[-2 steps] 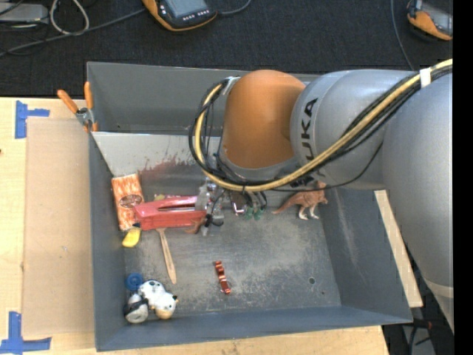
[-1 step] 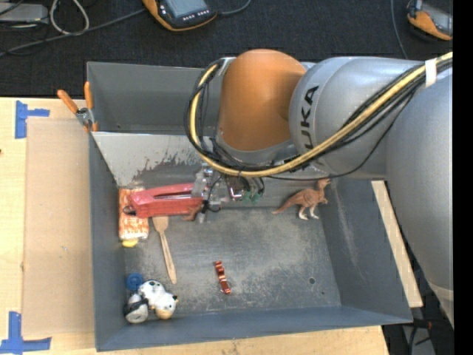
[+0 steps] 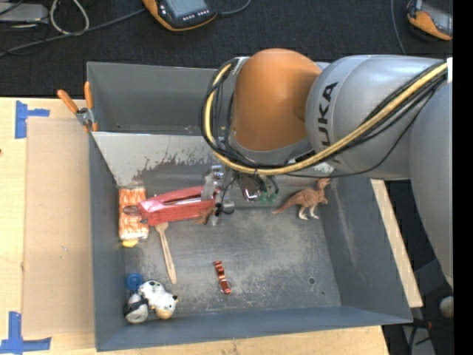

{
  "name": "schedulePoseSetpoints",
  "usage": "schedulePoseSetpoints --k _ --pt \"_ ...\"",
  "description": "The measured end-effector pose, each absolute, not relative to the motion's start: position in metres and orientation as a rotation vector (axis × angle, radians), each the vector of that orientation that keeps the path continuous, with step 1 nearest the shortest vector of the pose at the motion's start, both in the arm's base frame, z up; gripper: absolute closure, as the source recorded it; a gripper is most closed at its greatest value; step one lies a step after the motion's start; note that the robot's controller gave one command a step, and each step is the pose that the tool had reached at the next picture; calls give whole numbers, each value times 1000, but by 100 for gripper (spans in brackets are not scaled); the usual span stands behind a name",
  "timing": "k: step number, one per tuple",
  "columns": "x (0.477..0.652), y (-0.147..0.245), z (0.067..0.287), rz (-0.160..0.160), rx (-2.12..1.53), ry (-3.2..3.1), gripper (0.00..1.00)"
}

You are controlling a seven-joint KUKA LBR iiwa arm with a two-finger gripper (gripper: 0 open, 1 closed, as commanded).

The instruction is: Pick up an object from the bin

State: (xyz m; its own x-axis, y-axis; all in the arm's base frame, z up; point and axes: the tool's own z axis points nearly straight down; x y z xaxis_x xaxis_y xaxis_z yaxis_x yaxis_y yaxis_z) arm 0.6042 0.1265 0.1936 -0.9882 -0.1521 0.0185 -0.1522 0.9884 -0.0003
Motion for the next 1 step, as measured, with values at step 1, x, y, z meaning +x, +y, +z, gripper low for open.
schedulePoseSetpoints --k 1 --pt "609 136 255 3 206 -3116 100"
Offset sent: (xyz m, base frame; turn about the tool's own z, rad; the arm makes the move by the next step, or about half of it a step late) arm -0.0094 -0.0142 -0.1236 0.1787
